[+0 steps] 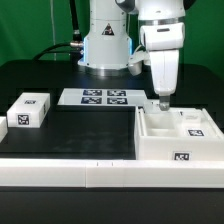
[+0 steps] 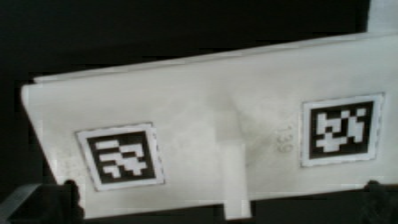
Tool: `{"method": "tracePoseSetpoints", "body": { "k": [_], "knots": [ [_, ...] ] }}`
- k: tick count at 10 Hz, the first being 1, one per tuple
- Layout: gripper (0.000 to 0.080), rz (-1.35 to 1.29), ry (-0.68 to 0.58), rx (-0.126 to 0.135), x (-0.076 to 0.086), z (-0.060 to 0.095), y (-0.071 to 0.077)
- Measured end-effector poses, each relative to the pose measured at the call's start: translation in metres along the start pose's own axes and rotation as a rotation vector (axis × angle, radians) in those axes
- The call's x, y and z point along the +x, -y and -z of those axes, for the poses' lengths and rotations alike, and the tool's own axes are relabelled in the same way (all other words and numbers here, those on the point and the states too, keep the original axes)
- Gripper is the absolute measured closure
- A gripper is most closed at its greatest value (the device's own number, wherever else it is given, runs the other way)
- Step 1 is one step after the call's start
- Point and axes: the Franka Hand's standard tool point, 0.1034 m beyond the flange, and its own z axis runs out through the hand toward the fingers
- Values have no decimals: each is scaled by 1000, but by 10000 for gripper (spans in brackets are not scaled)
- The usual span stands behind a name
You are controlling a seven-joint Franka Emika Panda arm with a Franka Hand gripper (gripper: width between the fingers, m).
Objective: Assemble cabinet
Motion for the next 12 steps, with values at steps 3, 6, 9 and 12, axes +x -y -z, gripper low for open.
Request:
{"method": "tracePoseSetpoints", "body": {
  "k": [3, 6, 9, 12],
  "knots": [
    [21, -5, -1, 12, -2, -5, 3],
    [321, -8, 0, 16, -2, -6, 4],
    [731, -15, 0, 20, -3, -8, 5],
    [731, -15, 0, 20, -3, -8, 5]
  ]
}}
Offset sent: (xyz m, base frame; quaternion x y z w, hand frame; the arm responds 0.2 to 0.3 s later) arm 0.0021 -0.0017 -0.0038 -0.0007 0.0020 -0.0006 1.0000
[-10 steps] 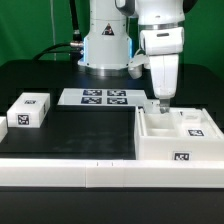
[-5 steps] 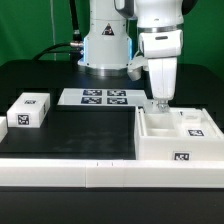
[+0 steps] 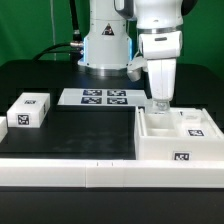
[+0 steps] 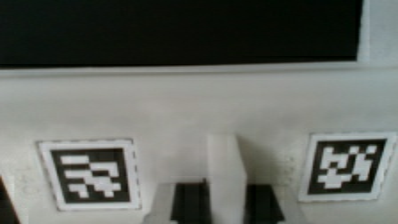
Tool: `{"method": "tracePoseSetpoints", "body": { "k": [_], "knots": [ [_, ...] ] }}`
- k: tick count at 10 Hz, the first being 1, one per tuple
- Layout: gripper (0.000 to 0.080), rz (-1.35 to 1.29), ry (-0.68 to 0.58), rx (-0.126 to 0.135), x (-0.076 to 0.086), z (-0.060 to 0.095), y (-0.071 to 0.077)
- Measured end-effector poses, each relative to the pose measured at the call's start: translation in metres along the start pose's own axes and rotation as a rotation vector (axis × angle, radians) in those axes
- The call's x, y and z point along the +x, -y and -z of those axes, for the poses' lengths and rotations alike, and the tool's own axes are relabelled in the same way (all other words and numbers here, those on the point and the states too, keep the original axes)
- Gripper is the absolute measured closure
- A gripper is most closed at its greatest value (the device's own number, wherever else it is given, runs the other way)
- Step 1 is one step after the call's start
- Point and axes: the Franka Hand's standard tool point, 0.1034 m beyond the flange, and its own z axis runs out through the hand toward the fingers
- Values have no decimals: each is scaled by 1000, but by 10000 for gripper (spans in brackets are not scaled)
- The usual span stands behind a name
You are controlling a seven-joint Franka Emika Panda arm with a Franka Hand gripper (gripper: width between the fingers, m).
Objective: Assemble cabinet
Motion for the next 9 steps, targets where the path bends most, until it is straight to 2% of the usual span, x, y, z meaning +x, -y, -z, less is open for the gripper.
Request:
{"method": "tracePoseSetpoints", "body": {
  "k": [2, 3, 4, 5, 6, 9],
  "knots": [
    [731, -1, 4, 3, 0, 1, 0],
    [731, -7, 30, 22, 1, 13, -1],
    [731, 3, 42, 9, 3, 27, -6],
    [729, 6, 66, 15, 0, 40, -9],
    [729, 5, 86, 8, -3, 55, -17],
    [729, 2, 79, 14, -4, 48, -14]
  ]
}}
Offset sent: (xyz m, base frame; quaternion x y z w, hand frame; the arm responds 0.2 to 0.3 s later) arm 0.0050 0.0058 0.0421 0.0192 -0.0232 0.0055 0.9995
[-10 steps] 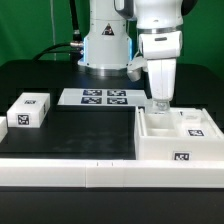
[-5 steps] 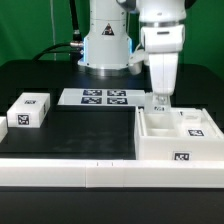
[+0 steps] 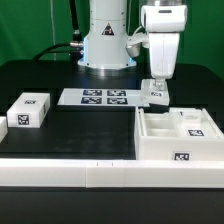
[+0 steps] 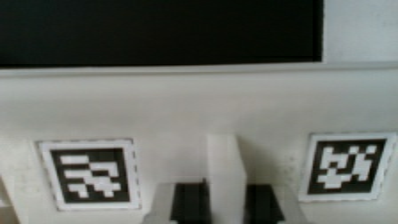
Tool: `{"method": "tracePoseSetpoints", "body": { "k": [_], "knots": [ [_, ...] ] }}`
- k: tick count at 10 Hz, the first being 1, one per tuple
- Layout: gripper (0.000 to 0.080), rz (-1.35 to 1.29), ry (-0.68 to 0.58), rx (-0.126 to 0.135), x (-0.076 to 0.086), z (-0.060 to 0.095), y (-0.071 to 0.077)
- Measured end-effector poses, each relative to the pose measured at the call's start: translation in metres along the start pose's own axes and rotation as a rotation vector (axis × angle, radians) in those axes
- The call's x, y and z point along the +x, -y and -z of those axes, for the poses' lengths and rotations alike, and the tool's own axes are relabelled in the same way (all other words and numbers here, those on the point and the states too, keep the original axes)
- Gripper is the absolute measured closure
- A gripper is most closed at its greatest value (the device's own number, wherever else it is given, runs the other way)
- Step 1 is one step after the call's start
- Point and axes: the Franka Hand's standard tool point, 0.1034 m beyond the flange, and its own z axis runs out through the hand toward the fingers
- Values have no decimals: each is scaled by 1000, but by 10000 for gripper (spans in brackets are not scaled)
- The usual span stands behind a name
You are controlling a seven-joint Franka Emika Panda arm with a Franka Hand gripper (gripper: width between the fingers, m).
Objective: Assemble cabinet
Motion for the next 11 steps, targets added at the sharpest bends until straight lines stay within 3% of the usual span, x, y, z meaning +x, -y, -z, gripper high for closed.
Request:
{"method": "tracePoseSetpoints", "body": {
  "k": [3, 7, 11],
  "knots": [
    [729, -6, -4, 1, -4, 0, -22],
    [729, -10, -4, 2, -5, 0, -24],
    [729, -31, -12, -10, -8, 4, -43]
  ]
}}
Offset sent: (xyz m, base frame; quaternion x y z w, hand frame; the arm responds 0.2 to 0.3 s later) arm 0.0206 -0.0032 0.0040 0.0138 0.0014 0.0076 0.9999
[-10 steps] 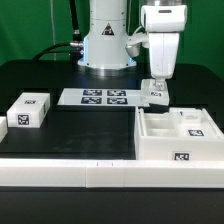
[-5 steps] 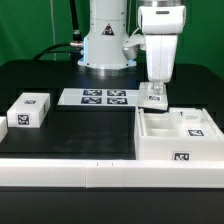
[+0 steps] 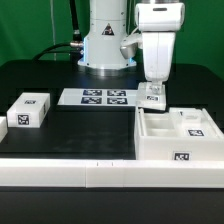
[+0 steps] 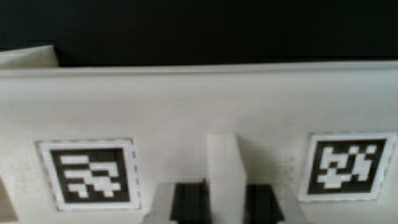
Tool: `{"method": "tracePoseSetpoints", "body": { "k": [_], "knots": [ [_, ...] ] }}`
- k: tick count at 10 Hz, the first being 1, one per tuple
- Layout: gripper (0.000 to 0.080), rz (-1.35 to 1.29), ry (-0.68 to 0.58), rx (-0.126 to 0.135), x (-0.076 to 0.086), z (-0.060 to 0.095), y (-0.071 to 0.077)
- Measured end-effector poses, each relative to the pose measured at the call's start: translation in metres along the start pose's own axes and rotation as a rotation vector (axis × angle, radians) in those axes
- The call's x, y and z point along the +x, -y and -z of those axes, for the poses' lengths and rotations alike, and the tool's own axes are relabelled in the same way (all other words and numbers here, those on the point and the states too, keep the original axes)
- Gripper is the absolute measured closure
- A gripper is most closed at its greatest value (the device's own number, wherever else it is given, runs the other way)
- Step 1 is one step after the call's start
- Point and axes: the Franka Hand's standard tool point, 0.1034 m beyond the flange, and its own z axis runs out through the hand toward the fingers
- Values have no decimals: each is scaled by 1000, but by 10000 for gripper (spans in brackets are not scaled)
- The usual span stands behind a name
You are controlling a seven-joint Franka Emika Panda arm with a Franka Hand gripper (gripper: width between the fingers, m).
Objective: Assemble cabinet
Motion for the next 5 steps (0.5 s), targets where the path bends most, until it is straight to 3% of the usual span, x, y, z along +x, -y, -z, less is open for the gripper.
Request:
{"method": "tracePoseSetpoints", "body": {
  "k": [5],
  "knots": [
    [729, -7, -3, 4, 2, -2, -4]
  ]
}}
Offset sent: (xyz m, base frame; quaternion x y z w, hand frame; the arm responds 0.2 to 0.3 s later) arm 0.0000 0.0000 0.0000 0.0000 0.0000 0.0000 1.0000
